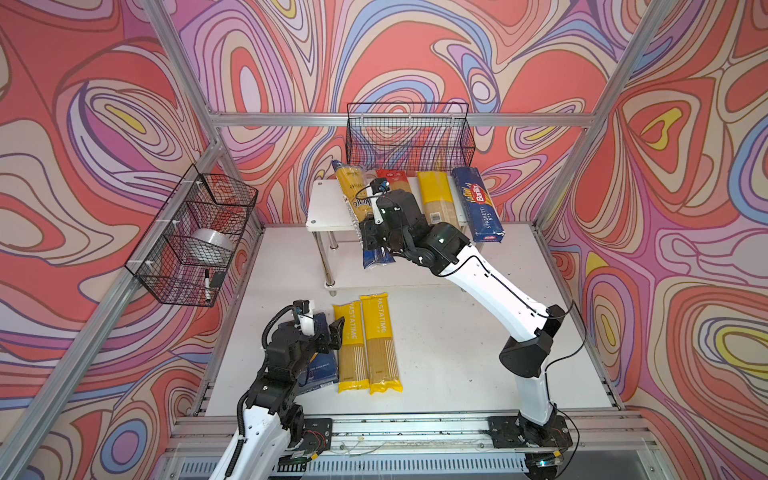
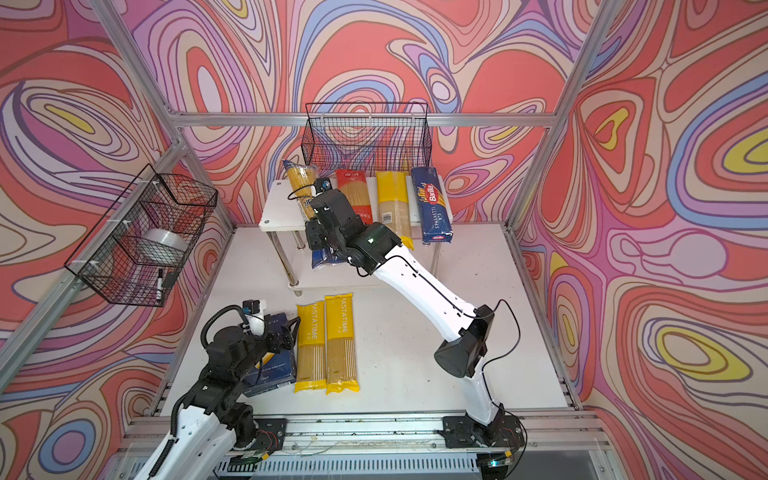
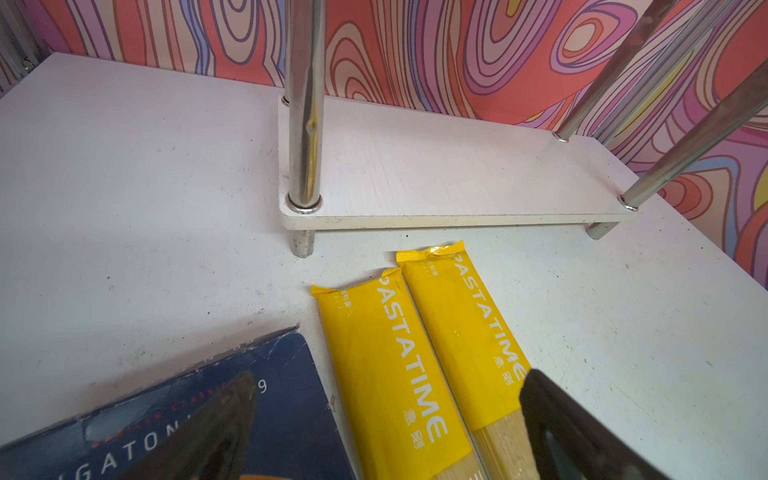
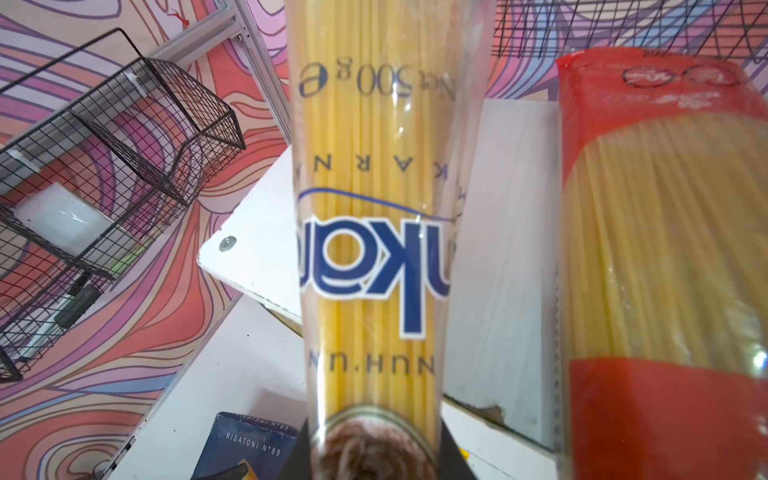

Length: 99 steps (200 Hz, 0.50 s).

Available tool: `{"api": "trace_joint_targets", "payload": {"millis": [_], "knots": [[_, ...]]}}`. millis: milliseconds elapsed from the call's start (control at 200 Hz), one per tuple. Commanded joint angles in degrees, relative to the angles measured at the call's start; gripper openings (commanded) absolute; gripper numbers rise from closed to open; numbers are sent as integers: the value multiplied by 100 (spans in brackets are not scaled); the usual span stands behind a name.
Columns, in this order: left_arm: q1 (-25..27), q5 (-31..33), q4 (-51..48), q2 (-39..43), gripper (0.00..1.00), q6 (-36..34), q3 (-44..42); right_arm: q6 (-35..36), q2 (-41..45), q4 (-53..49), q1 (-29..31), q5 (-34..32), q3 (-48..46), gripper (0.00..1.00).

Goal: Place and organize the pasta boxes and bags onto the shelf
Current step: 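Carry the ankara bag onto the upper shelf beside the red-and-yellow bag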

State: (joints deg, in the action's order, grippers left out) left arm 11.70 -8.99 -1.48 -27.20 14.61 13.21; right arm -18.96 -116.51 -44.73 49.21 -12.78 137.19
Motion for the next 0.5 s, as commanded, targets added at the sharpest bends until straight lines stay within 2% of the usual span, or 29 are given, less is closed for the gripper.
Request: {"api": "trace_joint_targets", "payload": {"millis": [0, 125, 306, 491], "knots": [[16, 4, 82, 43, 100, -29, 101, -54, 4, 869, -166, -26, 434, 0], [16, 7, 62, 106, 100, -19, 81, -80, -73, 872, -208, -86, 493, 5], [18, 2, 64, 111, 100, -32, 78, -103, -160, 847, -289, -119, 541, 6], [18, 3, 73, 87, 100, -28, 83, -182, -265, 732, -333, -208, 663, 19]]}}
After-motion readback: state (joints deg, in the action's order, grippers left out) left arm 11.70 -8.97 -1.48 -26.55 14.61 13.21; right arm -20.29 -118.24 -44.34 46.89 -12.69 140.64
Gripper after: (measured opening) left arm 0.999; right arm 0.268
